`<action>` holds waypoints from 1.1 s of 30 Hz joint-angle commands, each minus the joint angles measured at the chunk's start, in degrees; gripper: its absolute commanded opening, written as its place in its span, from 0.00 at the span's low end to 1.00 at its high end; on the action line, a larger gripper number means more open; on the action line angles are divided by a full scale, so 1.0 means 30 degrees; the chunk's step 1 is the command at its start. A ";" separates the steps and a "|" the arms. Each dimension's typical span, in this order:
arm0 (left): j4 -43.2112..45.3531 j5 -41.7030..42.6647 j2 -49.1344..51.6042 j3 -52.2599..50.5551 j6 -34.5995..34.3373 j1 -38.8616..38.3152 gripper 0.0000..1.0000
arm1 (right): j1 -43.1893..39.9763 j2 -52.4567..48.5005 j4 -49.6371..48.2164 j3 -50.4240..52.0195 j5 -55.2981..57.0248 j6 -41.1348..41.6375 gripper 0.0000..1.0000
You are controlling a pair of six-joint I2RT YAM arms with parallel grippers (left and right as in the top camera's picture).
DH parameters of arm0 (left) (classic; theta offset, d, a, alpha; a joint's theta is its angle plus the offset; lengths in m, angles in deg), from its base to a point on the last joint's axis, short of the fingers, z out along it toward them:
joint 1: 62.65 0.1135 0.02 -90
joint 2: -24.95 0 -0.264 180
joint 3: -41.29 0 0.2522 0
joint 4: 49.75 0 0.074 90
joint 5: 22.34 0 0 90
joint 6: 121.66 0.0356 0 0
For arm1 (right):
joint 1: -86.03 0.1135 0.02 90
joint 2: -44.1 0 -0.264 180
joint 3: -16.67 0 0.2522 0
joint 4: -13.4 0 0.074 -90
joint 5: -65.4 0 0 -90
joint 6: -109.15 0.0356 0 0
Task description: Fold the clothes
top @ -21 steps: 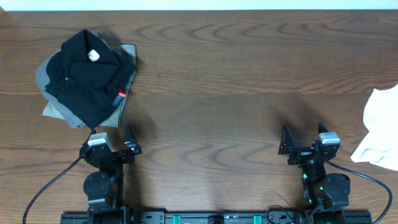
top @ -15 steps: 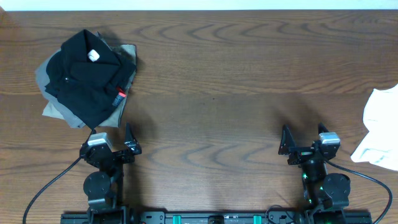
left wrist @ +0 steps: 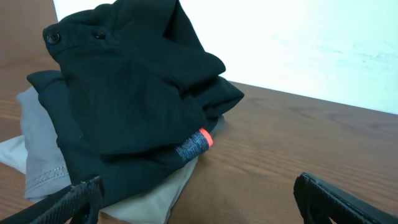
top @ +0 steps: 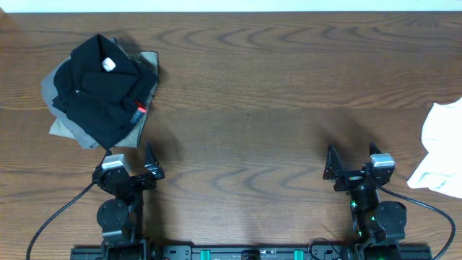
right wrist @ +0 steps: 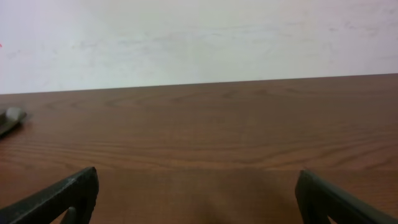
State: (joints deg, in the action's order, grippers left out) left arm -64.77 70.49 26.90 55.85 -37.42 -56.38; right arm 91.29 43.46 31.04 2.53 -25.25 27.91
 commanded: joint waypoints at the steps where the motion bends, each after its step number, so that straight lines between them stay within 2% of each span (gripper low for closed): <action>1: -0.0867 -0.0175 0.0058 -0.0189 0.0255 -0.0080 0.98 | 0.0270 0.0066 0.0087 0.0022 -0.0138 0.0204 0.99; 21: -0.0860 0.0423 0.0641 -0.0189 0.0182 -0.0080 0.98 | 0.0270 0.0066 0.0000 0.0022 -0.0138 0.0204 0.99; 24: -0.0838 0.0510 0.1151 -0.0182 -0.1035 -0.0080 0.98 | 0.0270 0.0066 -0.0022 0.0022 -0.0153 0.0270 0.99; 27: -0.0699 0.2106 0.1967 -0.0182 -0.1982 -0.0080 0.98 | 0.0270 0.0066 -0.1209 0.0022 -0.1647 0.2040 0.99; 33: -0.0401 0.3912 0.4007 0.0765 -0.1974 -0.0080 0.98 | 0.0270 0.0015 -0.2215 -0.0015 -0.3169 0.2157 0.99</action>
State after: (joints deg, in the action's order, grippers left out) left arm -64.38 77.00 37.09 56.22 -42.25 -56.38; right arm 91.29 43.42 25.56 2.53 -31.26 32.56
